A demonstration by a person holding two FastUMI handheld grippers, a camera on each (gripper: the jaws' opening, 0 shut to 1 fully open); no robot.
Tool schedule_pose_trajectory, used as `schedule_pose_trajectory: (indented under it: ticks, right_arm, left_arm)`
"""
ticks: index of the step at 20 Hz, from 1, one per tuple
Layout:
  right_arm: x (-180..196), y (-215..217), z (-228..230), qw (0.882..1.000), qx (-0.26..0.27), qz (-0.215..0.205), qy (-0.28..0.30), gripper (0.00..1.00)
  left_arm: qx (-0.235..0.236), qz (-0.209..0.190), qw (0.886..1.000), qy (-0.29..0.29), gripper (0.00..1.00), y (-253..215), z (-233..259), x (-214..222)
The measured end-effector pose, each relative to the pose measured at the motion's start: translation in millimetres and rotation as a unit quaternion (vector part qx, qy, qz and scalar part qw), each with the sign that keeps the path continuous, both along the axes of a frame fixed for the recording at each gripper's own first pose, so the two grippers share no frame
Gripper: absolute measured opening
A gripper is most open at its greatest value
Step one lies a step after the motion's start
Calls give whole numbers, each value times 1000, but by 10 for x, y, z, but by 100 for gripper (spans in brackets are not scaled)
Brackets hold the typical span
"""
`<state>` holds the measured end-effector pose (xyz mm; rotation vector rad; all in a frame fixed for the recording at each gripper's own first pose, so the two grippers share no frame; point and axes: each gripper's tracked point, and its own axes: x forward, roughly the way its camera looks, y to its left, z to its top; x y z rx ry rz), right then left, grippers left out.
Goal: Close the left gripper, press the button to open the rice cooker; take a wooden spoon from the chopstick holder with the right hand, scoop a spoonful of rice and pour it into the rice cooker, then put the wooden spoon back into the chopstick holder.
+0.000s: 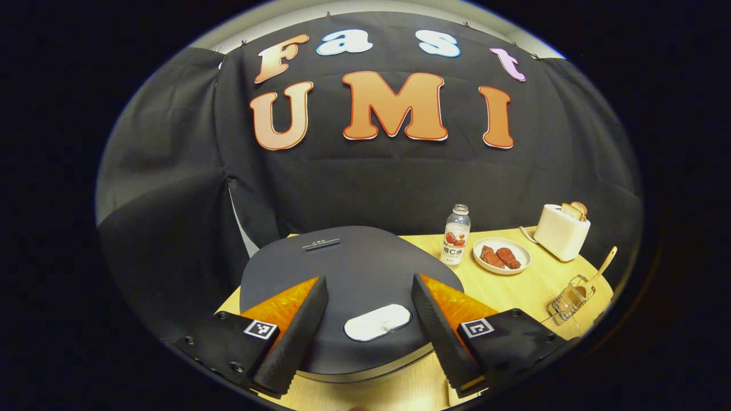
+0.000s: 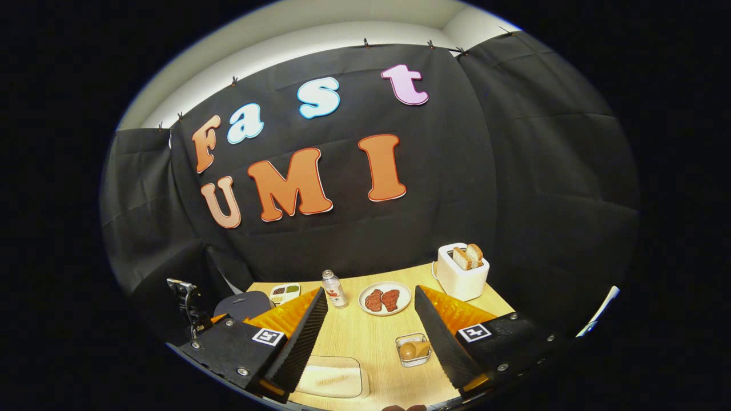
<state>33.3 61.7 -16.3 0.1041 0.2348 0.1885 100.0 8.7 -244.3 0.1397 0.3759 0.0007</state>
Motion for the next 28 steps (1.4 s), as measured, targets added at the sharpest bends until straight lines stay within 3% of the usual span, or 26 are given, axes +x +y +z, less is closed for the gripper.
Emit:
schedule_pose_trajectory:
  ticks: [1, 3, 4, 7, 9, 12, 15, 17, 18, 19, 20, 23, 24, 26, 28]
  right_arm:
    - [23, -2, -8, 1000, 1, -1, 2, 100]
    - [58, 1, -36, 1000, 6, -1, 5, 100]
    - [74, 13, -50, 1000, 8, 0, 6, 95]
    - [87, 58, -81, 1000, 10, 6, 10, 95]
    - [74, 20, -55, 1000, 5, 6, 5, 95]
    - [71, -52, 73, 1000, 0, -1, -12, 95]
    - [68, -150, 188, 1000, -3, -8, -28, 95]
    - [78, -203, 264, 999, -7, -13, -35, 95]
    - [77, -222, 301, 999, -8, -14, -40, 95]
    - [81, -238, 339, 999, -8, -16, -44, 95]
    - [98, -256, 378, 999, -8, -17, -48, 95]
    - [-23, -228, 394, 998, -13, -18, -59, 95]
    - [-15, -249, 415, 998, -17, -19, -62, 95]
    - [10, -246, 453, 997, -22, -19, -68, 95]
    - [15, -274, 487, 997, -27, -20, -71, 95]
  left_arm:
    - [7, -2, 1000, 7, 100, -22, -52, -10]
    - [0, -8, 1000, 16, 97, -25, -103, -7]
    - [-2, -7, 1000, 18, 97, -35, -138, -48]
    - [22, -20, 1000, -9, 98, -32, -68, 21]
    - [3, -21, 1000, 17, 100, -33, -65, 20]
    - [-1, -16, 999, 50, 95, 57, 23, 35]
    - [-19, -18, 999, 27, 94, 82, 477, 38]
    - [-20, -21, 1000, 3, 99, 130, 865, 36]
    - [-18, -22, 1000, -12, 94, 168, 1113, 50]
    - [-15, -25, 999, -28, 99, 193, 1358, 58]
    - [-10, -26, 999, -41, 94, 232, 1607, 46]
    - [7, -17, 997, -69, 100, 389, 2308, -74]
    - [11, -13, 997, -79, 94, 444, 2514, -121]
    - [13, -6, 995, -97, 100, 536, 2892, -209]
    - [7, -4, 994, -111, 94, 514, 3147, -287]
